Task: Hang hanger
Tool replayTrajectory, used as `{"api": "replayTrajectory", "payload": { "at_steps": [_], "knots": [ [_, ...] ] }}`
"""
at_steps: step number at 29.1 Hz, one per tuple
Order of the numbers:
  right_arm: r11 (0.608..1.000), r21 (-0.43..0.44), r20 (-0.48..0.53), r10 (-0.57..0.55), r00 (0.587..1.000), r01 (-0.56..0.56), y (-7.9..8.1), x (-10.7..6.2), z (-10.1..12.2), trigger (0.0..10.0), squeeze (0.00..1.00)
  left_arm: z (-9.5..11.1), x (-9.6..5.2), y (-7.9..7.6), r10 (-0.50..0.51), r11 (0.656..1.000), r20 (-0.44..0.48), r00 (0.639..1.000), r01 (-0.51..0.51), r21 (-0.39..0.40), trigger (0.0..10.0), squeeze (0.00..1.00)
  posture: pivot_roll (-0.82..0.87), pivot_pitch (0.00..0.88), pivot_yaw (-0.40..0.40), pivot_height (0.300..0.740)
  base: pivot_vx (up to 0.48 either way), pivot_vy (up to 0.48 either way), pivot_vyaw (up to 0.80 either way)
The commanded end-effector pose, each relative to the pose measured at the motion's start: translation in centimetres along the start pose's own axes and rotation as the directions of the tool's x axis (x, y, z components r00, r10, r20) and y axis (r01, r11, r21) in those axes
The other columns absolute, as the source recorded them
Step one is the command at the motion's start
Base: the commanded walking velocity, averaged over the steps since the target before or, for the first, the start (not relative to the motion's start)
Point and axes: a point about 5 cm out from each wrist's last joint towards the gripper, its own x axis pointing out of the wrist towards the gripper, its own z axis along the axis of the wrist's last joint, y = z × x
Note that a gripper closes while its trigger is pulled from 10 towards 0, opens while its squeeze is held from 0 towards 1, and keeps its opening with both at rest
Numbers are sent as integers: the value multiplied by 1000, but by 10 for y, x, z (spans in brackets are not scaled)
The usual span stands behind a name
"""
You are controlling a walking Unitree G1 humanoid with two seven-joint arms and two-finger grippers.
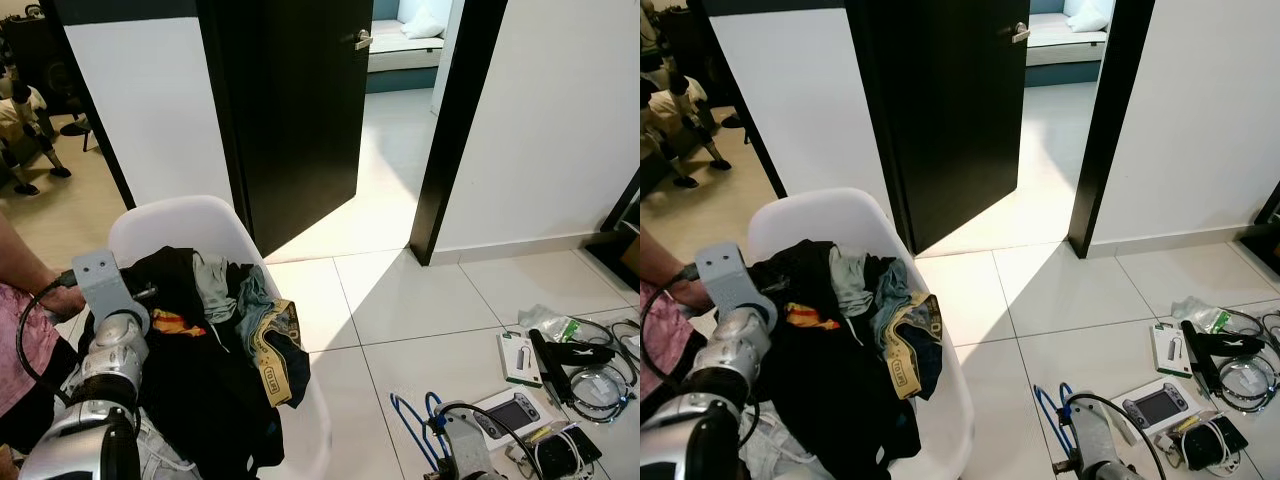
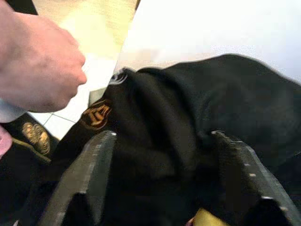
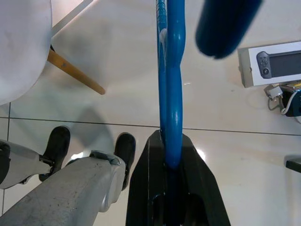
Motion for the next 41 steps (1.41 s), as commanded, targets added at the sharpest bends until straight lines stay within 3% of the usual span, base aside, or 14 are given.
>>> {"api": "replayTrajectory", "payload": {
  "at_steps": [1, 6, 18, 20, 22, 23, 24, 25, 26, 27, 30, 33, 38, 41],
  "knots": [
    [1000, 9, 25, 6, 1000, -6, 3, 1, 5, 10000, 0, 0, 2, 7, 11, 1000, -7, 1000, -11, -12, 0, 0, -48, 32, 40, 740, 0, 0, 0],
    [1000, 9, 27, 0, 1000, 0, 3, 1, 4, 10000, 0, -2, 0, -3, -18, 1000, 5, 1000, 18, 0, 0, 0, -47, 37, 42, 740, 0, 0, 0],
    [1000, 19, 27, -6, 1000, 5, 3, 1, 4, 10000, 0, 0, 1, -6, -31, 999, 12, 999, 31, 19, 0, 0, -48, 47, 40, 740, 0, 0, 0],
    [1000, 19, 30, -8, 1000, 7, 2, 1, 6, 10000, 0, 15, 2, -12, -66, 998, 72, 995, 65, 26, 0, 0, -41, 61, 28, 740, 0, 0, 0],
    [1000, 19, 30, -8, 1000, 7, 2, 1, 6, 10000, 0, 15, 2, -12, -66, 998, 72, 995, 65, 26, 0, 0, -41, 61, 28, 740, 0, 0, 0],
    [1000, 20, 30, -9, 1000, 8, 1, 1, 6, 10000, 0, 31, 1, -20, -106, 994, 156, 982, 98, 56, 0, 0, -36, 57, 28, 740, 0, 0, 0],
    [1000, 19, 28, -9, 1000, 9, 1, 1, 6, 10000, 0, 60, -3, -32, -161, 985, 298, 941, 133, 112, 0, 0, -40, 54, 27, 740, 0, 0, 0],
    [1000, 15, 26, -10, 1000, 10, 0, 1, 6, 10000, 0, 96, -13, -44, -224, 970, 452, 863, 151, 192, 0, 0, -40, 48, 26, 740, 0, 0, 0],
    [1000, 13, 25, -11, 1000, 10, 0, 1, 6, 10000, 0, 118, -23, -52, -264, 958, 542, 798, 152, 242, 0, 0, -40, 48, 26, 740, 0, 0, 0],
    [1000, 13, 25, -11, 1000, 10, 0, 1, 6, 10000, 0, 118, -23, -52, -264, 958, 542, 798, 152, 242, 0, 0, -40, 48, 26, 740, 0, 0, 0],
    [1000, 11, 25, -13, 1000, 13, 0, 1, 8, 10000, 0, 179, -52, -68, -332, 942, 708, 623, 186, 278, 0, 0, -35, 41, 27, 740, 0, 0, 0],
    [1000, 13, 29, -14, 999, 14, 0, 2, 10, 10000, 0, 212, -73, -76, -368, 930, 777, 510, 193, 314, 0, 0, -32, 36, 28, 740, 0, 0, 0],
    [1000, 16, 35, -15, 999, 14, 1, 3, 12, 10000, 0, 226, -87, -79, -375, 927, 808, 454, 163, 339, 0, 0, -32, 38, 31, 740, 0, 0, 0],
    [1000, 17, 38, -15, 999, 14, 2, 3, 13, 10000, 0, 226, -89, -74, -366, 930, 803, 471, 157, 332, 0, 0, -32, 26, 35, 740, 0, 0, 0]
  ]
}}
